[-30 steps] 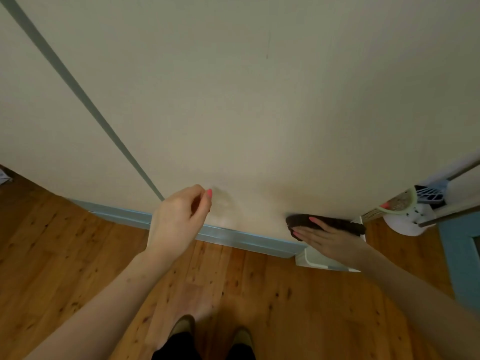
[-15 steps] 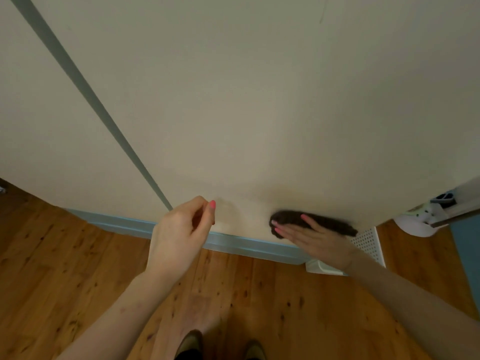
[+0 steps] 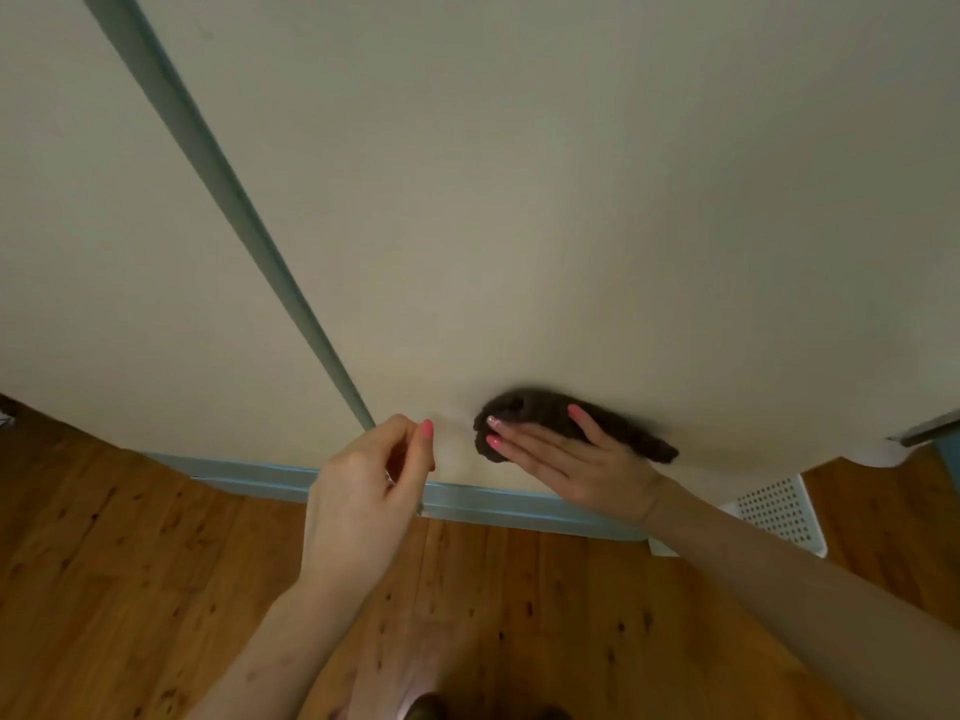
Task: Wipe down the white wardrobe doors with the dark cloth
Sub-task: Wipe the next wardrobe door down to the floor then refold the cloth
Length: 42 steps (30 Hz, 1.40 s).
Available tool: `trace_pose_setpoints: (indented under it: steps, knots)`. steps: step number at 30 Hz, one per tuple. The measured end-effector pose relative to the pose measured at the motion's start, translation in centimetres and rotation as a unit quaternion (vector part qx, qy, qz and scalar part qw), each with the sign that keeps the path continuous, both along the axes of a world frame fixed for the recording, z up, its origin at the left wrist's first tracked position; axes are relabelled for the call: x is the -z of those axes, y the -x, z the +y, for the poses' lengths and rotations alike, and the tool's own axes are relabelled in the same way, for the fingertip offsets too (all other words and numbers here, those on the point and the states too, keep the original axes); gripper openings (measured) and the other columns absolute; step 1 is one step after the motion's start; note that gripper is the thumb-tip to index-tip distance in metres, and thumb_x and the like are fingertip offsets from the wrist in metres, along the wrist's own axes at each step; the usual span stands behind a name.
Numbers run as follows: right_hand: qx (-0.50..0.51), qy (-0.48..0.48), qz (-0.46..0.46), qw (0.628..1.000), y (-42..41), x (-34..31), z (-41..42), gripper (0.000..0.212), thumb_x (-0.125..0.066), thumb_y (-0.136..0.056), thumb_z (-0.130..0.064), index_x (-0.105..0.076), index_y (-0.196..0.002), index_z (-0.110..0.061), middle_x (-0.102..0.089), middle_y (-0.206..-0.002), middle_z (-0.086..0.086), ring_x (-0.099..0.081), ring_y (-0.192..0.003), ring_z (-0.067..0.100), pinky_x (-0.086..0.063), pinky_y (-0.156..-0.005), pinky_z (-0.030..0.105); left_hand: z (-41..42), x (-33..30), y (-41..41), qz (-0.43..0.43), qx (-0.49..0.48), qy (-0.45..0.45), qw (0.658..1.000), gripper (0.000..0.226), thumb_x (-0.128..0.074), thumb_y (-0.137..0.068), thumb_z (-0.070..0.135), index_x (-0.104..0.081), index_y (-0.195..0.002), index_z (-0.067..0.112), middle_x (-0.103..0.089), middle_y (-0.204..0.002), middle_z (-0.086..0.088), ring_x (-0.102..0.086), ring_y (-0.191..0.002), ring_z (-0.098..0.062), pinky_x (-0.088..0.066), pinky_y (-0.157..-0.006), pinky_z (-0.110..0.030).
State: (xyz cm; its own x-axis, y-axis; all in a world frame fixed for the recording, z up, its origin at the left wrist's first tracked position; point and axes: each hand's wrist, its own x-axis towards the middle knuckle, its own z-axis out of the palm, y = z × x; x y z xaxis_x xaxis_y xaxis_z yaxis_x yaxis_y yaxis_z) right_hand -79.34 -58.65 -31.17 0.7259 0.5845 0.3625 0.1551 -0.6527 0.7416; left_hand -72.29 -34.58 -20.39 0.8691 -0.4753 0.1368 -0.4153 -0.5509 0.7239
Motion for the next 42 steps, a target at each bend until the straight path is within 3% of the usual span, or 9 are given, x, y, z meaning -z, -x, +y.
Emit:
trace_pose_setpoints:
  steps: [4,10,15,20,26,32,36,39,42]
  knots:
    - [-0.015,0.087,0.089,0.992,-1.7,5.6,1.1,0.049,-0.028,-0.097,0.001,-0.039,-0.142,-0.014,-0.042,-0.146,0.001,-0.037,-0.136,0.012,-0.001,-0.116,0.053,1.1,1.3,-1.3,-0.004,-0.019,0.012,1.0,0.036,-0.037,-0.09,0.046,-0.055,-0.068,0.024,-0.052,-0.054,0.003,-0.053,-0.066,-0.015,-0.035,-0.047,-0.018]
    - [-0.01,0.203,0.24,0.949,-2.8,9.2,3.8,0.065,-0.07,-0.082,-0.021,-0.044,-0.14,-0.009,-0.035,-0.15,0.012,-0.027,-0.142,0.026,-0.004,-0.112,0.056,3.7,3.7,-2.2,-0.006,-0.034,0.002,0.999,0.035,-0.037,-0.089,0.048,-0.051,-0.064,0.029,-0.049,-0.05,0.002,-0.052,-0.061,-0.013,-0.035,-0.046,-0.027]
    - [-0.046,0.067,0.113,0.99,-5.8,4.3,6.5,0.049,-0.038,-0.094,-0.004,-0.034,-0.143,-0.006,-0.037,-0.149,0.011,-0.031,-0.141,0.023,-0.007,-0.115,0.055,4.1,3.1,-2.1,-0.005,-0.028,0.002,1.0,0.033,-0.037,-0.089,0.046,-0.05,-0.065,0.028,-0.051,-0.053,0.002,-0.052,-0.062,-0.015,-0.034,-0.046,-0.022]
    - [-0.056,-0.018,0.053,0.997,-8.5,3.8,9.0,0.049,-0.045,-0.093,-0.015,-0.034,-0.139,0.0,-0.05,-0.141,0.005,-0.043,-0.134,0.017,-0.008,-0.115,0.05,3.4,2.0,-2.9,-0.021,-0.015,0.014,1.0,0.028,-0.041,-0.093,0.04,-0.052,-0.069,0.03,-0.051,-0.057,0.005,-0.05,-0.059,-0.013,-0.035,-0.048,-0.019]
    - [0.061,0.239,0.297,0.922,-6.6,11.6,8.4,0.066,-0.083,-0.064,-0.02,-0.061,-0.126,-0.016,-0.042,-0.147,0.008,-0.026,-0.142,0.028,0.012,-0.108,0.066,3.1,3.6,-3.0,-0.03,-0.014,0.01,0.999,0.034,-0.04,-0.093,0.043,-0.052,-0.067,0.026,-0.051,-0.058,0.004,-0.051,-0.067,-0.016,-0.041,-0.05,-0.029]
    - [0.033,0.229,0.363,0.902,-0.8,8.1,1.4,0.06,-0.082,-0.064,-0.014,-0.064,-0.121,-0.013,-0.043,-0.146,0.01,-0.028,-0.141,0.027,-0.002,-0.112,0.057,2.4,2.4,-2.2,-0.009,-0.008,0.008,1.0,0.039,-0.038,-0.094,0.047,-0.051,-0.065,0.024,-0.05,-0.056,0.002,-0.051,-0.062,-0.018,-0.041,-0.051,-0.034]
    - [0.021,0.068,0.28,0.957,2.5,3.2,-2.7,0.087,-0.074,-0.069,-0.009,-0.03,-0.143,0.004,-0.042,-0.145,0.008,-0.042,-0.133,0.016,-0.024,-0.111,0.048,-0.1,0.7,-1.0,-0.005,0.014,0.015,1.0,0.039,-0.038,-0.092,0.049,-0.052,-0.065,0.024,-0.05,-0.057,0.004,-0.05,-0.058,-0.018,-0.037,-0.05,-0.029]
    - [0.065,0.047,0.292,0.953,4.2,2.1,-4.6,0.117,-0.08,-0.063,-0.012,0.0,-0.146,0.009,-0.038,-0.143,0.002,-0.049,-0.126,0.01,-0.029,-0.107,0.044,-1.1,0.7,-0.1,0.002,0.023,0.019,1.0,0.036,-0.038,-0.09,0.047,-0.051,-0.064,0.025,-0.05,-0.056,0.003,-0.05,-0.057,-0.018,-0.037,-0.049,-0.026]
    - [0.081,0.152,0.303,0.937,5.2,5.8,-6.1,0.103,-0.084,-0.061,-0.021,-0.028,-0.142,0.009,-0.046,-0.142,0.0,-0.048,-0.128,0.012,-0.014,-0.118,0.051,-1.4,1.9,0.7,0.006,0.02,0.019,1.0,0.034,-0.039,-0.089,0.046,-0.05,-0.064,0.027,-0.052,-0.061,0.008,-0.05,-0.055,-0.013,-0.035,-0.047,-0.019]
